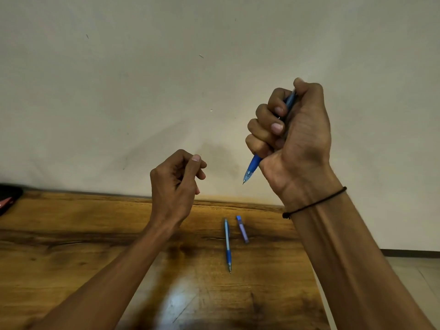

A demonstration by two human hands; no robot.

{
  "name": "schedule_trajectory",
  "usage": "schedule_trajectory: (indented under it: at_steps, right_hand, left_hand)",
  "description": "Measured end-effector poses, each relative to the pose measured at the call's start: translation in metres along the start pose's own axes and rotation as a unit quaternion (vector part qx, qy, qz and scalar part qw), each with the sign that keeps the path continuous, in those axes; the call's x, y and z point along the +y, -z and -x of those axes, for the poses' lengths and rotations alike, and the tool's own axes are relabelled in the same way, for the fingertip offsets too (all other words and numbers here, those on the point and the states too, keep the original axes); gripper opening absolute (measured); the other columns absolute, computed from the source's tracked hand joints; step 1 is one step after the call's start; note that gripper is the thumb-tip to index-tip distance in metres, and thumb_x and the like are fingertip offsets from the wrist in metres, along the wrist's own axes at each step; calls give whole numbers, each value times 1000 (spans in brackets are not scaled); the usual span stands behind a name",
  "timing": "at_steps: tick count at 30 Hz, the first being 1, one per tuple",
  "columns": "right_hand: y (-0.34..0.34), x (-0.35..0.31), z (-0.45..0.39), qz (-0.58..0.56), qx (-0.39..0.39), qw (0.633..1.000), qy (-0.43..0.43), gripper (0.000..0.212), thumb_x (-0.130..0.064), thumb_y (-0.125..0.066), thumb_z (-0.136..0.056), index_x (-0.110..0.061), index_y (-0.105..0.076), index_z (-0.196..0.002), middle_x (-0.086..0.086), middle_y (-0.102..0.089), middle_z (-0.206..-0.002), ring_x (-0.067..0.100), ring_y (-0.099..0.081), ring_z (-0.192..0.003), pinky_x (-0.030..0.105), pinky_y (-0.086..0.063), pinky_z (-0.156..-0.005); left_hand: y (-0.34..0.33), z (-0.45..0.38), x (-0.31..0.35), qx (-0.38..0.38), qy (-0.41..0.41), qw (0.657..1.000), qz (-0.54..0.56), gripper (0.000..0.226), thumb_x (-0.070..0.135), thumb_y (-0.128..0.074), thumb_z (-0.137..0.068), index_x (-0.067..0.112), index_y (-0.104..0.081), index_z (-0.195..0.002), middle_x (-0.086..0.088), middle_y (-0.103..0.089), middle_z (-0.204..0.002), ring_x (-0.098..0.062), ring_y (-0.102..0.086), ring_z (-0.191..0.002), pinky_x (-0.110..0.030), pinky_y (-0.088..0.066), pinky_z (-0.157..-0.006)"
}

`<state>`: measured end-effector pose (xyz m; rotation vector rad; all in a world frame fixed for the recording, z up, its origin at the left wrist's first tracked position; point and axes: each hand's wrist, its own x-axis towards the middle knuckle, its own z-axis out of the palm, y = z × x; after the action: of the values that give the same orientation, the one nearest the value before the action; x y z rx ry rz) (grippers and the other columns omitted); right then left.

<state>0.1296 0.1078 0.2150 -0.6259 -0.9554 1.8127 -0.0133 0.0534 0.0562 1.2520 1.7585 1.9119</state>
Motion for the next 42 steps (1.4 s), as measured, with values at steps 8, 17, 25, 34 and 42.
schedule_trajectory:
  at_steps: [8, 17, 25, 34, 42]
  right_hand:
    - [2, 0, -2, -8, 1, 1000, -1, 53, -40, -28, -108, -17, -33, -60, -5, -24, -46, 9, -14, -39, 19, -14, -40]
    - [3, 3, -3, -10, 4, 1000, -4, 55, -42, -29, -110, -17, -35, -62, -5, -27, -46, 8, -17, -39, 20, -14, -40]
    - [5, 4, -5, -8, 16, 1000, -2, 56, -44, -29, -111, -16, -38, -63, -4, -28, -47, 8, -18, -39, 21, -14, -41]
    - [24, 32, -21, 81, 47, 996, -1, 30, -29, -32, -116, -11, -53, -102, 3, -54, -66, 11, -38, -53, 25, -32, -49]
    - [50, 94, -29, 190, 128, 971, -74, 24, -13, -51, -110, -2, -72, -115, 12, -57, -98, 16, -61, -76, 26, -58, -65]
  left_hand:
    - [0, 0, 1, -3, 0, 1000, 6, 31, 34, -54, -105, 14, -73, -91, 4, -72, -73, -16, -63, -49, -18, -48, -52]
    - [0, 1, -1, -4, 4, 1000, -2, 30, 28, -55, -107, 10, -74, -94, -1, -73, -76, -17, -64, -51, -18, -49, -51]
    - [0, 2, -2, -6, 2, 1000, -6, 28, 26, -55, -108, 10, -74, -94, 0, -73, -77, -17, -64, -51, -18, -49, -52]
    - [1, 1, -4, -42, 14, 999, 24, 29, 29, -52, -106, 13, -73, -93, 2, -72, -75, -18, -63, -49, -18, -46, -49]
    - [-5, 1, -10, -215, 108, 971, -8, 20, 35, -60, -106, 24, -76, -104, 5, -78, -84, -18, -72, -62, -23, -54, -53]
